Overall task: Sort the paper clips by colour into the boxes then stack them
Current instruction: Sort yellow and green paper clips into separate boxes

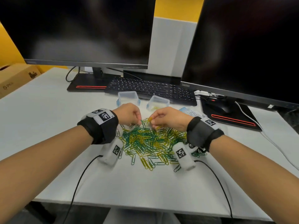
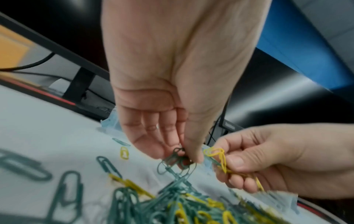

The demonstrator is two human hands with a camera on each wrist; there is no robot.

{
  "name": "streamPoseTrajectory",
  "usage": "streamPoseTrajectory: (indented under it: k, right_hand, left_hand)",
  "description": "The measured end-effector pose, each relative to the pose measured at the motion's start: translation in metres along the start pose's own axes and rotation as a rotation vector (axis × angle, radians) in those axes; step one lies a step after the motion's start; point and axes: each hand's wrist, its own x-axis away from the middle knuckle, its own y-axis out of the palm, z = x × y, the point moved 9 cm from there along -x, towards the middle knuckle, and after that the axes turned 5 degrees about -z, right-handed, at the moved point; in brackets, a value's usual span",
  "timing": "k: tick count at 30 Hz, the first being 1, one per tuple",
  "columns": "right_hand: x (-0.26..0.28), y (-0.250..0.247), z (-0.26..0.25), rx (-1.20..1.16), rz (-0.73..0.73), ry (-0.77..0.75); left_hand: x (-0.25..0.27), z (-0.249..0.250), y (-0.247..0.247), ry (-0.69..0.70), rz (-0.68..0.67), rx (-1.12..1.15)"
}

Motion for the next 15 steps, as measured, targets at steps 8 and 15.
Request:
streamPoseTrajectory:
  k: [8,15]
  right_hand:
    - [0.020,0.003,0.000,-0.544,-0.064,0.051]
    - [0.015,-0.016,-0.001,0.184,0.075,0.105]
  left_hand:
    - [0.009,-0.009,-0.012,-0.004,0.056,0.117]
    - [0.014,0.007,-0.005,0.050,0.025,-0.285]
